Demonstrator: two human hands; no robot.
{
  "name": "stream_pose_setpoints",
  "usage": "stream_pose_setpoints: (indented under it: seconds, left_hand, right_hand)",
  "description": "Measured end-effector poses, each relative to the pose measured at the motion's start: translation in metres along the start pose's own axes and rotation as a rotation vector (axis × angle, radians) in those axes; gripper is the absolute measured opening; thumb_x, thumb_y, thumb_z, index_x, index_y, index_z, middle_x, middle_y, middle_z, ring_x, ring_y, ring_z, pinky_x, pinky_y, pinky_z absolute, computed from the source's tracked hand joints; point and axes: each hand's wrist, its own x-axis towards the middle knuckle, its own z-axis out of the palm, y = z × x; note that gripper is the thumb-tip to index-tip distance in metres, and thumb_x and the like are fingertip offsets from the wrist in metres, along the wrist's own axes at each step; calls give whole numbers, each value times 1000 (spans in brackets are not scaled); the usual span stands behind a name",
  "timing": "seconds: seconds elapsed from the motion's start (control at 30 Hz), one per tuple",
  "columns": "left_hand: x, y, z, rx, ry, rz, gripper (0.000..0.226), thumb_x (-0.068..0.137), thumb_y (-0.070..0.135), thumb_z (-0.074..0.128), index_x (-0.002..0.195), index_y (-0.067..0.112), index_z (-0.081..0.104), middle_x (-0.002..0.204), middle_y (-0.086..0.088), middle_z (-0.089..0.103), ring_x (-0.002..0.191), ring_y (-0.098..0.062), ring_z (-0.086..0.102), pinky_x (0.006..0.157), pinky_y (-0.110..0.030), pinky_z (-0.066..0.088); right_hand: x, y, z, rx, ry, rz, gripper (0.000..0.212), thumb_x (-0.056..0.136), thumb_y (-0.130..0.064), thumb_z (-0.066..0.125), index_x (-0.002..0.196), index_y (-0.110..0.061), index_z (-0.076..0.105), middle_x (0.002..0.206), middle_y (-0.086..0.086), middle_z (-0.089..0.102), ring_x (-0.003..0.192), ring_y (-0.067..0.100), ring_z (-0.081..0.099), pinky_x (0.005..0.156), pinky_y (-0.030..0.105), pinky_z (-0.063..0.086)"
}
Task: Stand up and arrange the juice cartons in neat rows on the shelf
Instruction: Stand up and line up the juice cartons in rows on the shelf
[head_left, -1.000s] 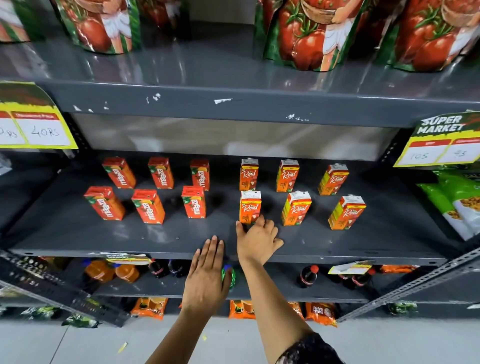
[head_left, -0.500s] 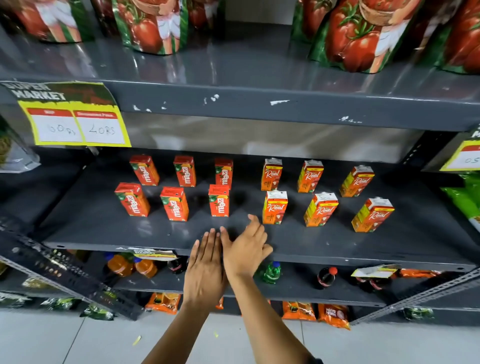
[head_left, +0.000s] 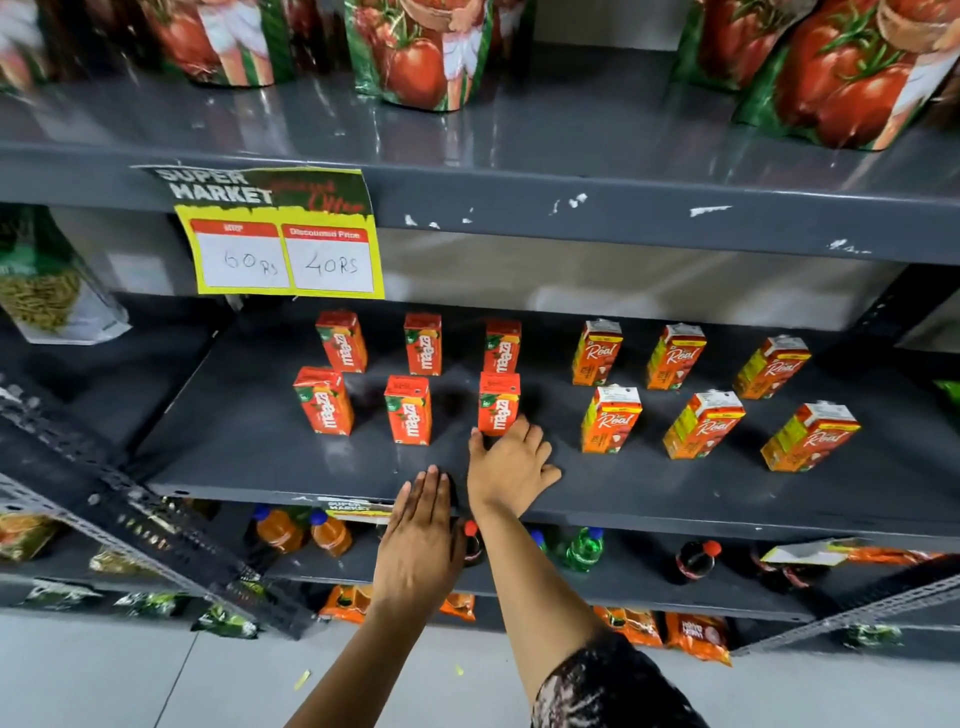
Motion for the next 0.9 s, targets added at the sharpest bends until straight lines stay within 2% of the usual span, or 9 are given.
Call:
stream_pose_setpoints:
  seconds: [0.4, 0.77, 0.9]
  left_hand:
    - [-4, -1, 0, -39, 6, 19, 60, 92, 35, 32, 136, -4, 46, 141, -19, 46, 133, -29, 41, 113, -33, 11]
    - [-3, -1, -1, -43, -2, 18, 60, 91, 36, 33, 135, -2, 48, 140, -18, 48, 131, -28, 43, 111, -34, 15]
    - [-4, -6, -7, -128, 34, -10, 59, 92, 35, 33, 136, -2, 46, 140, -17, 48, 133, -26, 40, 114, -30, 9]
  right_hand:
    - [-10, 8, 5, -6, 62, 36, 50, 72, -55, 64, 96, -12, 57, 98, 8, 64, 98, 29, 55, 80, 48, 38]
    - [-10, 6, 2, -19, 70, 37, 53, 71, -55, 64, 96, -10, 53, 98, 11, 63, 96, 30, 55, 79, 48, 39]
    - [-15, 4, -3, 44, 39, 103, 65, 65, -55, 71, 108, -11, 50, 105, 11, 60, 102, 32, 54, 83, 49, 39]
